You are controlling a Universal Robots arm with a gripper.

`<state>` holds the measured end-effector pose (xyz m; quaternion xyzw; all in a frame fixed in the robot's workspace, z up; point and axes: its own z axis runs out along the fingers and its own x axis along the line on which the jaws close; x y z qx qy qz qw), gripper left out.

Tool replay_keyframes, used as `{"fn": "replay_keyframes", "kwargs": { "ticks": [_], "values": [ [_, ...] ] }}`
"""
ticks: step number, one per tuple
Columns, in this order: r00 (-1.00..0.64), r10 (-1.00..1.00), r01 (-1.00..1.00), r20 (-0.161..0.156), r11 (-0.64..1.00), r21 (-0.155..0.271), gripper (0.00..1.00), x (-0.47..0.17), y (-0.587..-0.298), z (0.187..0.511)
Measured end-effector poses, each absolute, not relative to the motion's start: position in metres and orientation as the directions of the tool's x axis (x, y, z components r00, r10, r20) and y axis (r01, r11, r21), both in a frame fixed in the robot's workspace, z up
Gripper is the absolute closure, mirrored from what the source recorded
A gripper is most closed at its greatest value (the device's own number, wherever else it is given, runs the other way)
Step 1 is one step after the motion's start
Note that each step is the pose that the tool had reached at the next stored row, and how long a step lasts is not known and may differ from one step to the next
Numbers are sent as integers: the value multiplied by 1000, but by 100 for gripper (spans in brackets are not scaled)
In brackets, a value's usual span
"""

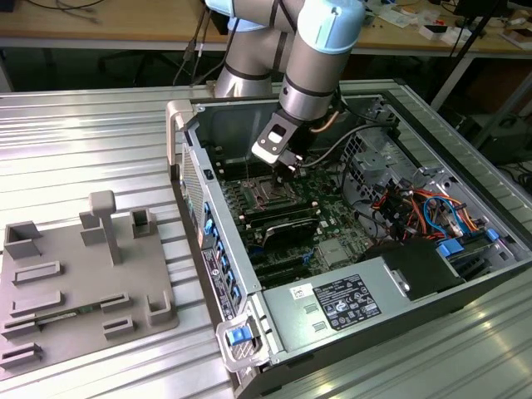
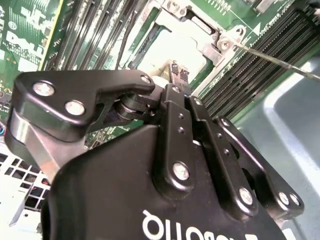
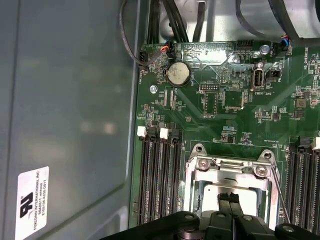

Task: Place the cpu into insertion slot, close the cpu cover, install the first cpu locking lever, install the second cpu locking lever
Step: 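Close the cpu cover, then install the first cpu locking lever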

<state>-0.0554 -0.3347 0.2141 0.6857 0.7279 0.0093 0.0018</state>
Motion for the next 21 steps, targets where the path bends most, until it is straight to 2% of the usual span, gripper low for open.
{"fn": "replay_keyframes", "kwargs": {
  "ticks": [13, 21],
  "values": [
    [-60, 998, 998, 10, 60, 16, 89, -54, -335, 214],
    [-64, 998, 998, 10, 64, 16, 89, -54, -335, 231]
  ]
}}
